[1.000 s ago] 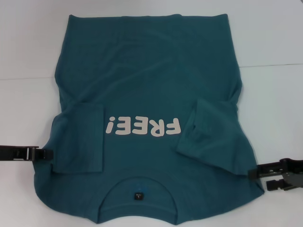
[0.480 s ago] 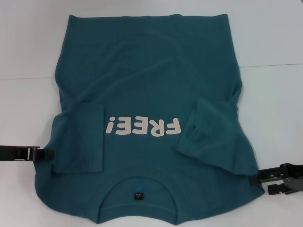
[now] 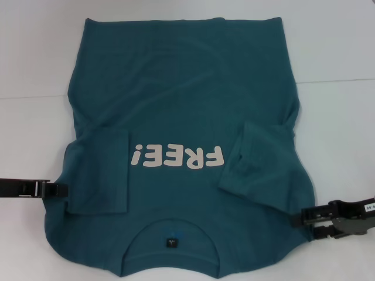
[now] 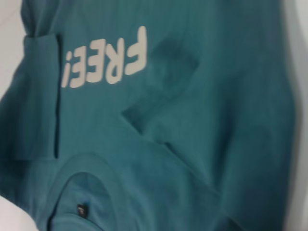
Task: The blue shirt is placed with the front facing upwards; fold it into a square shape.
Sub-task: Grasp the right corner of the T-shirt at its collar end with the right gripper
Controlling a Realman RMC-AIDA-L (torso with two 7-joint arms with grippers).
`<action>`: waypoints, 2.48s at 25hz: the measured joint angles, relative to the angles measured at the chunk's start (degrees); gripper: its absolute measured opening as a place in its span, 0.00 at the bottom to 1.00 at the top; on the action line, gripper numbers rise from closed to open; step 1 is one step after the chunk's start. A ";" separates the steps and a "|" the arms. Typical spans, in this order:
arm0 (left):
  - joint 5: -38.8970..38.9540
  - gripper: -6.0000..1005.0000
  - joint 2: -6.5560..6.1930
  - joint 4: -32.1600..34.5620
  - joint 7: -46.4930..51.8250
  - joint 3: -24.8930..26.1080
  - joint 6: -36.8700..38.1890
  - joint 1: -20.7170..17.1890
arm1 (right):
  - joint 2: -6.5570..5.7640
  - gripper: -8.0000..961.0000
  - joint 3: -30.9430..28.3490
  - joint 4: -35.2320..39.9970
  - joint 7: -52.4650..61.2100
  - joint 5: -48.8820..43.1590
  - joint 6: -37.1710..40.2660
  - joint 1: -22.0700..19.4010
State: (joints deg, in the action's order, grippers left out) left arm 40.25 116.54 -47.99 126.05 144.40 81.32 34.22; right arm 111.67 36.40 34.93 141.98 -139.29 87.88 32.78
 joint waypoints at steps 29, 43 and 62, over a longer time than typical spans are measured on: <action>0.05 0.02 -0.09 0.69 -0.28 0.00 0.22 0.59 | -2.97 0.94 0.67 1.12 -2.66 1.38 2.46 -2.38; 0.10 0.02 -0.09 0.80 -0.28 0.00 0.28 0.85 | -0.62 0.94 0.24 -2.04 -2.87 0.87 -1.21 -0.44; 0.09 0.02 -0.09 1.10 -0.60 0.00 0.42 0.88 | -1.54 0.94 -5.16 -2.44 -2.30 8.08 4.92 -3.52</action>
State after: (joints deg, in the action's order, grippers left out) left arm 40.34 116.45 -46.89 125.44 144.40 81.74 35.10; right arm 110.13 31.24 32.49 139.68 -131.21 92.81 29.26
